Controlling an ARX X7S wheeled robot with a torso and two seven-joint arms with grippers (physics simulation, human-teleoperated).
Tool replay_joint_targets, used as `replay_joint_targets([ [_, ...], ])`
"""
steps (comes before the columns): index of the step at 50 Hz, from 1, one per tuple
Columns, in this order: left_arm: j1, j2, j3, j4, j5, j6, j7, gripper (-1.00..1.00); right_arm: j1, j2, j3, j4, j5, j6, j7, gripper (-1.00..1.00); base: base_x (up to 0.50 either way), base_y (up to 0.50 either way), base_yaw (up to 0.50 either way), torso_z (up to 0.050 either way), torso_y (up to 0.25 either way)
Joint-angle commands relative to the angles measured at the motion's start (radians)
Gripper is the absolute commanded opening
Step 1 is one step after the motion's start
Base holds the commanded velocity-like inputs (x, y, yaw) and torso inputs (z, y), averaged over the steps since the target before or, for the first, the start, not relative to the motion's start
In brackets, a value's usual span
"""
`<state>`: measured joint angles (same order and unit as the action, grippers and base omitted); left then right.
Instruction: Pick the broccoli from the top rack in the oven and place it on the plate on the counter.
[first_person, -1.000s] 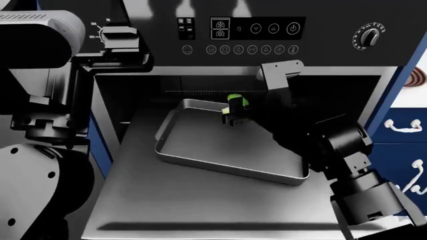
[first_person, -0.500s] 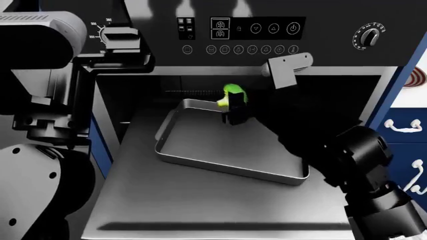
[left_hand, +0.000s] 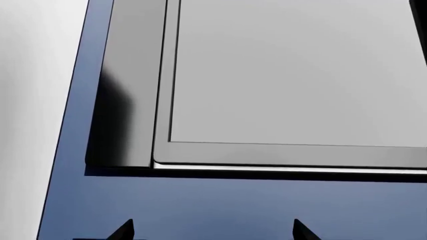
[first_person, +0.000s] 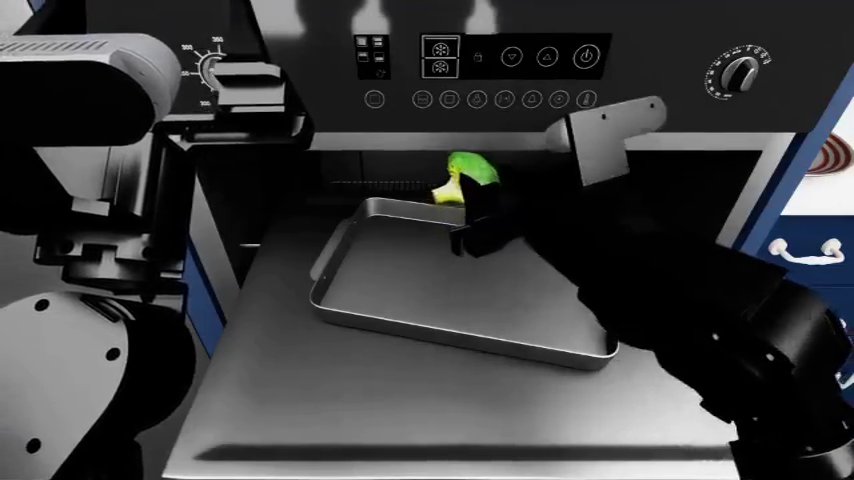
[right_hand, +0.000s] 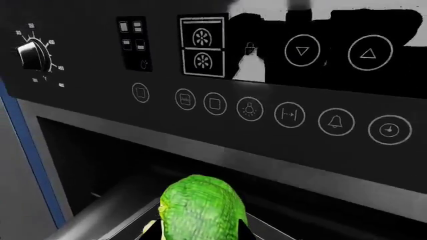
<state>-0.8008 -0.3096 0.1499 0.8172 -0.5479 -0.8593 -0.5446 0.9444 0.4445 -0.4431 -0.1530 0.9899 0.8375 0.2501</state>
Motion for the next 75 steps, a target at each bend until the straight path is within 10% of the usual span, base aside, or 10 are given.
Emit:
replay_joint_targets([
  [1, 0.004, -0.003, 0.003, -0.002, -0.003, 0.007, -0.004, 1.00, -0.016, 0.038, 0.038, -0.165, 0.029, 0.009, 0.051, -1.00, 0.00, 0.00, 0.00, 0.000, 0.000],
  [75, -0.024, -0.032, 0.010, 0.020, -0.034, 0.010, -0.040, 1.00, 0.012, 0.172, 0.189, -0.624, 0.302, 0.095, 0.420, -1.00, -0.03, -0.05, 0.00, 0.000, 0.000],
])
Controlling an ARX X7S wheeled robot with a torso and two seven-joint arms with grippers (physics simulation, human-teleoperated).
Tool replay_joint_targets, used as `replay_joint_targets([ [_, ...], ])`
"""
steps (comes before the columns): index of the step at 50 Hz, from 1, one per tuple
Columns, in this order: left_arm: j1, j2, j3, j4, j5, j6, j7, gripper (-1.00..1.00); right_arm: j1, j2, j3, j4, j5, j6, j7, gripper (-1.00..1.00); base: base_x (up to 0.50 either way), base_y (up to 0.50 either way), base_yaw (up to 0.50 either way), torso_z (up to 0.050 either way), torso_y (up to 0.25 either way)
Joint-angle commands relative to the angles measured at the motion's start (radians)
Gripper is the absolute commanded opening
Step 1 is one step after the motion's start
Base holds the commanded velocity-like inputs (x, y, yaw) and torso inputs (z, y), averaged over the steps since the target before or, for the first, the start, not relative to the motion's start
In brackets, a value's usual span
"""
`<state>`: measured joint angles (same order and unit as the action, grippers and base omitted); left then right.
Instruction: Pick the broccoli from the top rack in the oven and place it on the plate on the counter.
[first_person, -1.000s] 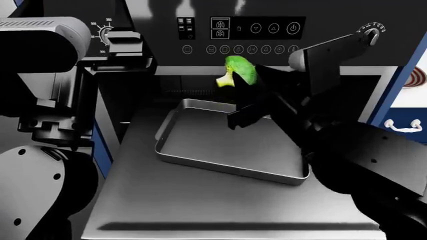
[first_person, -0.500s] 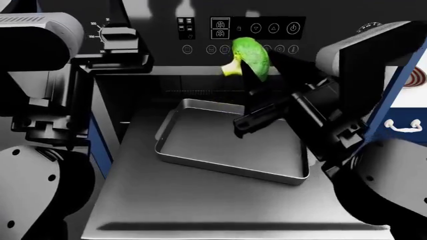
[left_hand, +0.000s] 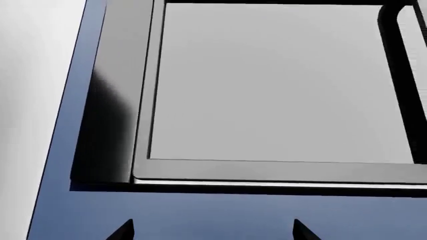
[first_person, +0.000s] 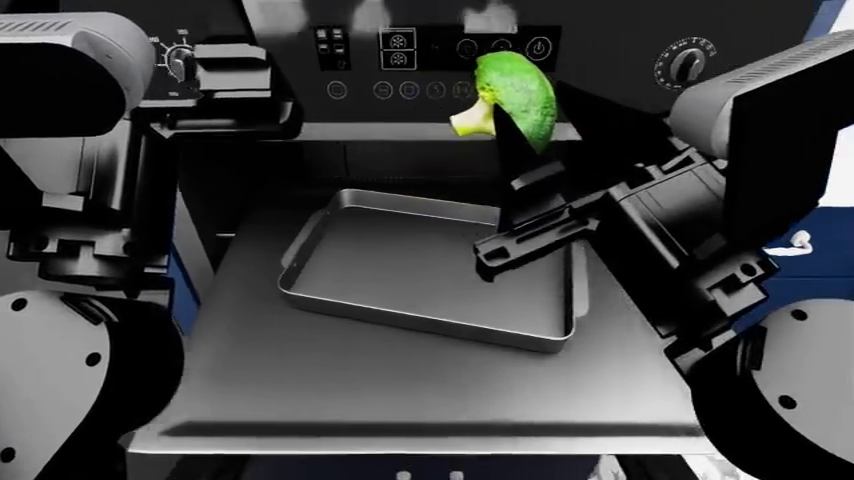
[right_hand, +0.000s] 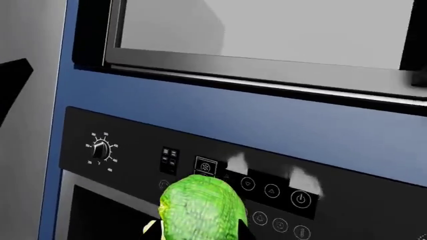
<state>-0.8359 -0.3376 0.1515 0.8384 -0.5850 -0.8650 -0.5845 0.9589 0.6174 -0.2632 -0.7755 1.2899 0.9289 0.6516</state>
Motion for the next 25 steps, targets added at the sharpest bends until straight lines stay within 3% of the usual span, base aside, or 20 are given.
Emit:
replay_joint_targets([
  [1, 0.013, -0.004, 0.007, -0.003, 0.002, 0.017, 0.000, 1.00, -0.006, 0.000, 0.008, -0.002, -0.003, 0.002, 0.016, -1.00, -0.16, -0.50, 0.00, 0.000, 0.000],
  [25, 0.028, -0.013, 0.014, 0.000, 0.001, 0.033, -0.009, 1.00, -0.001, -0.001, -0.004, -0.004, 0.017, 0.003, 0.032, -1.00, -0.04, -0.50, 0.00, 0.000, 0.000],
])
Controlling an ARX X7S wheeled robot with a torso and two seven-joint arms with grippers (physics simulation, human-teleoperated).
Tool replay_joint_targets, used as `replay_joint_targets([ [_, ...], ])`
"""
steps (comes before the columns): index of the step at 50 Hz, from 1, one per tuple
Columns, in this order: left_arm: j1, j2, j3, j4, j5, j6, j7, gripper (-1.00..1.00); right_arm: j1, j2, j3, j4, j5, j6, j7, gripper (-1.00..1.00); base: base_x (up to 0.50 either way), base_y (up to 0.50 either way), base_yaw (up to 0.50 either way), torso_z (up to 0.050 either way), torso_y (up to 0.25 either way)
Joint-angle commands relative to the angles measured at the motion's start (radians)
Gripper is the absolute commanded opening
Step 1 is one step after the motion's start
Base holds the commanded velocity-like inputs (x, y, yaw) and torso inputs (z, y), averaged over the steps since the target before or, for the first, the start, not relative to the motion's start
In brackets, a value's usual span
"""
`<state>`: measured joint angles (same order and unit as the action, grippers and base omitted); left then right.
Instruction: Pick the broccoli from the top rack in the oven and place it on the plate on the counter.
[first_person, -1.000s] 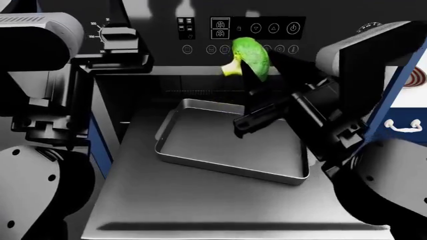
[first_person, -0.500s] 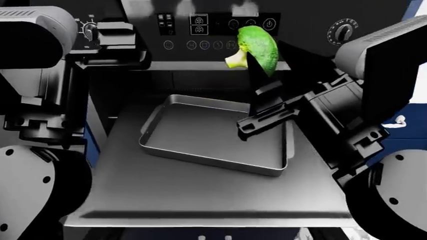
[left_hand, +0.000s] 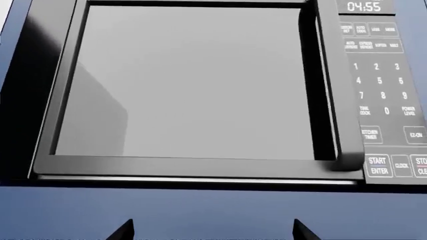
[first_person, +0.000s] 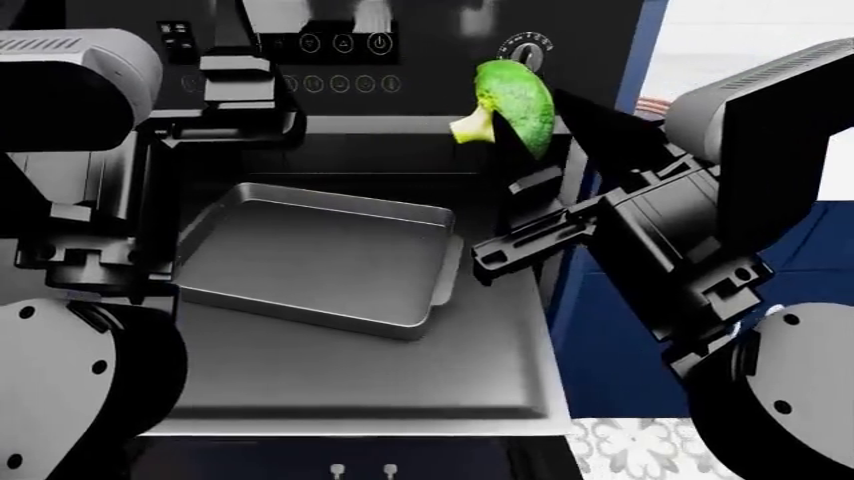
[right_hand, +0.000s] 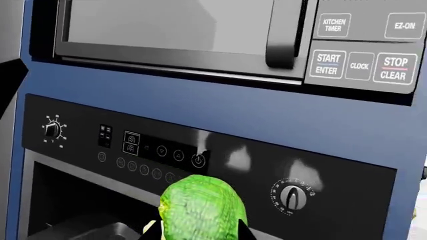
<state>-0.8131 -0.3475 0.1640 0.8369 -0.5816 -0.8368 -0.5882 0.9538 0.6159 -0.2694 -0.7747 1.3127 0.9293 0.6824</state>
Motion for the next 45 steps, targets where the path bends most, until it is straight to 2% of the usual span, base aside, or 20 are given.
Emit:
replay_joint_targets([
  [1, 0.004, -0.003, 0.001, 0.002, -0.004, 0.004, -0.007, 1.00, 0.002, 0.002, 0.002, -0.007, -0.006, 0.002, 0.000, -1.00, 0.00, -0.50, 0.00, 0.000, 0.000],
  [45, 0.009, -0.012, 0.012, -0.006, -0.012, 0.024, -0.021, 1.00, -0.020, 0.007, -0.019, -0.018, -0.019, -0.018, -0.016, -1.00, 0.01, -0.50, 0.00, 0.000, 0.000],
])
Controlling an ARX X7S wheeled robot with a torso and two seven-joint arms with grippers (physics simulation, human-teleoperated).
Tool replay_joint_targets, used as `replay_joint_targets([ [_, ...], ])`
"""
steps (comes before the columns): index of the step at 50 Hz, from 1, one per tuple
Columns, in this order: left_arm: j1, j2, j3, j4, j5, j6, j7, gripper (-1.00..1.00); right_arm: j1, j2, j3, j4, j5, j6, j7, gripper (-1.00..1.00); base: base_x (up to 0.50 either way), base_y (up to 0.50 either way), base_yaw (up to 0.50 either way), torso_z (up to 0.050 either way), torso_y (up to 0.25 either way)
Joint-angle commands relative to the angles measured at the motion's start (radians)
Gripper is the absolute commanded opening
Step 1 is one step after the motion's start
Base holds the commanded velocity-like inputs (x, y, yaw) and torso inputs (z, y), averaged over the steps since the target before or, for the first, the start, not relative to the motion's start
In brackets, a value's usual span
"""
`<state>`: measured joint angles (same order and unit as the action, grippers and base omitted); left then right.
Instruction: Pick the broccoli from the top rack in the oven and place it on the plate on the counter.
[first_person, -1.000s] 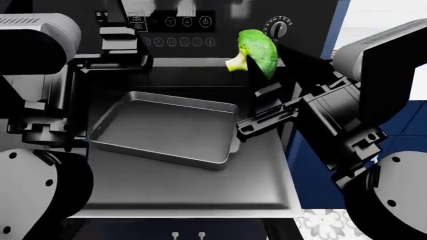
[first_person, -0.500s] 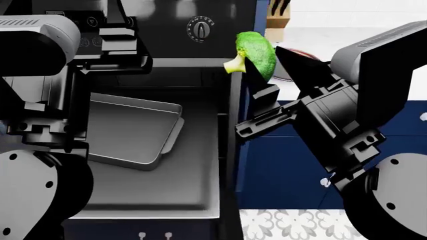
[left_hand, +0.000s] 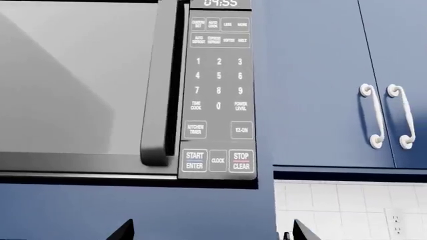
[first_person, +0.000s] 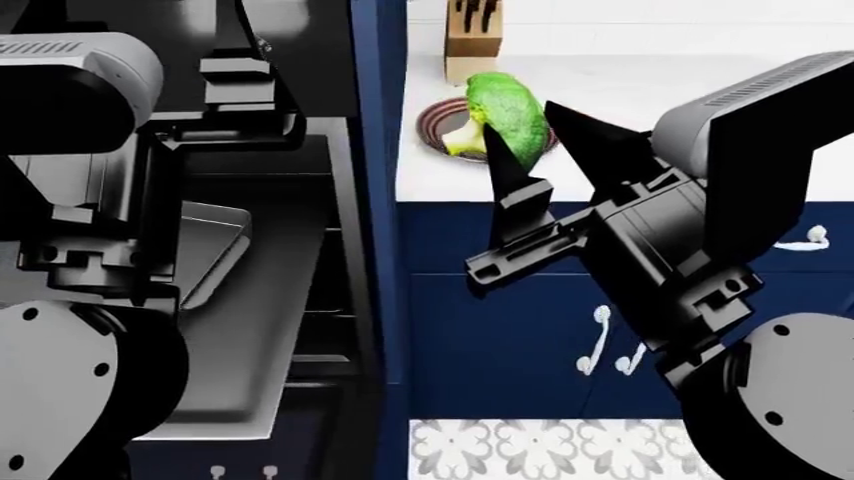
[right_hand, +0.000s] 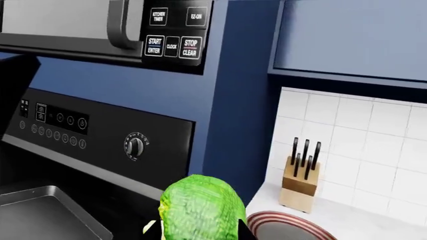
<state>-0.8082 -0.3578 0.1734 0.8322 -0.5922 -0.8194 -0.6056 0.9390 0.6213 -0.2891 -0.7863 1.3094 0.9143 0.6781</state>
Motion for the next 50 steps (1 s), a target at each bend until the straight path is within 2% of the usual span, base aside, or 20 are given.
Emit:
replay_joint_targets([
  [1, 0.004, -0.002, 0.002, -0.001, -0.003, 0.007, -0.003, 1.00, -0.004, 0.001, 0.002, -0.006, -0.012, -0.004, -0.010, -1.00, 0.01, -0.50, 0.00, 0.000, 0.000],
  [41, 0.004, -0.010, 0.014, -0.009, -0.011, 0.022, -0.014, 1.00, -0.001, 0.003, -0.003, -0.006, -0.002, -0.020, -0.005, -1.00, 0.01, -0.50, 0.00, 0.000, 0.000],
  [50, 0.006, -0.010, 0.021, -0.012, -0.009, 0.027, -0.018, 1.00, 0.000, 0.006, 0.006, -0.010, -0.032, -0.039, -0.012, -1.00, 0.00, 0.00, -0.11, 0.000, 0.000],
])
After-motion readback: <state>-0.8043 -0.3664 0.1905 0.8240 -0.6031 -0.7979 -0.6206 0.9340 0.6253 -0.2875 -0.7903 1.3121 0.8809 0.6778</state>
